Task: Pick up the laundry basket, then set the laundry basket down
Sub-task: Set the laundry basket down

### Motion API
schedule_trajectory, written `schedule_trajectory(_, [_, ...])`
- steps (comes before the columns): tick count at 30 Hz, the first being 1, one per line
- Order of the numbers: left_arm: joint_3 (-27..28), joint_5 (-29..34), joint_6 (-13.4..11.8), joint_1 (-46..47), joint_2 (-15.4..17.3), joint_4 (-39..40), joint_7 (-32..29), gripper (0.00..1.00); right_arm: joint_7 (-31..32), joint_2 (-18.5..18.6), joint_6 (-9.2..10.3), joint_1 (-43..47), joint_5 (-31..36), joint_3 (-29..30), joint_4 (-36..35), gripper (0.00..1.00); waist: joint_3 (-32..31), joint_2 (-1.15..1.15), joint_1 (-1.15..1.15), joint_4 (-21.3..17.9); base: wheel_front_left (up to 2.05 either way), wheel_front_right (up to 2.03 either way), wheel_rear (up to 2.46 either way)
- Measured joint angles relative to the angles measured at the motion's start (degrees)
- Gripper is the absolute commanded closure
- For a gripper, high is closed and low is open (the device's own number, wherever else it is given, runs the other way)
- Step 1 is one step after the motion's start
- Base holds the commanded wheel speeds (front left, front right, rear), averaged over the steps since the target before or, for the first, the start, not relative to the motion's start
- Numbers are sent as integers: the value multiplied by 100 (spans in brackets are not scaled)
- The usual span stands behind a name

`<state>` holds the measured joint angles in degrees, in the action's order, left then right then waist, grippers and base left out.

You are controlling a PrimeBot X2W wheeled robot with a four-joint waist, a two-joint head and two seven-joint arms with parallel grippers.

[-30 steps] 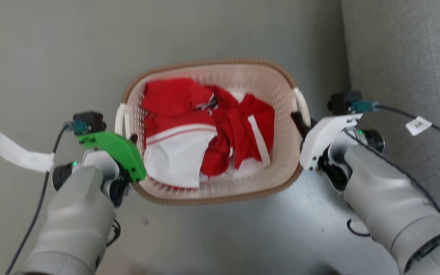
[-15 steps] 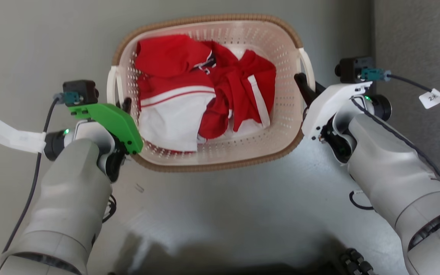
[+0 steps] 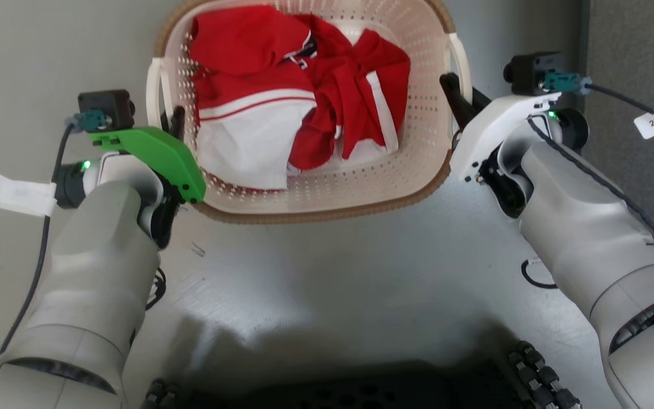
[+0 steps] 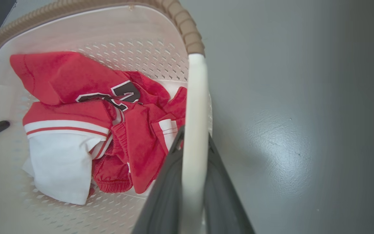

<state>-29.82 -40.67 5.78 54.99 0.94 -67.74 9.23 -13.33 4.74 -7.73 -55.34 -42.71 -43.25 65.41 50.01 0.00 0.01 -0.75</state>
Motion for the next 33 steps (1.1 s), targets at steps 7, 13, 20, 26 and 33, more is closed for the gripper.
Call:
schedule_trajectory(7, [-16, 13, 0, 157, 4, -24, 98, 100, -53, -18, 9, -85, -13, 120, 2, 100, 211, 0, 0, -46, 0, 0, 0])
schedule_trajectory(13, [-51, 26, 2, 165, -3, -99, 148, 100, -75, -58, 9, -86, -13, 147, 70, 100, 318, 0, 0, -78, 0, 0, 0])
schedule_trajectory(20, [-132, 116, 19, 222, -7, -185, 149, 100, -92, -80, 9, -90, -11, 145, 133, 100, 367, 0, -1, -76, 0, 0, 0])
schedule_trajectory(26, [-121, 118, 20, 387, -4, -198, 220, 100, -178, -56, 2, -261, -2, 144, 134, 100, 488, 0, -1, -67, 0, 0, 0])
schedule_trajectory(33, [-110, 118, 36, 391, -5, -225, 250, 100, -229, -53, -25, -288, 1, 148, 133, 100, 525, 0, -1, -61, 0, 0, 0])
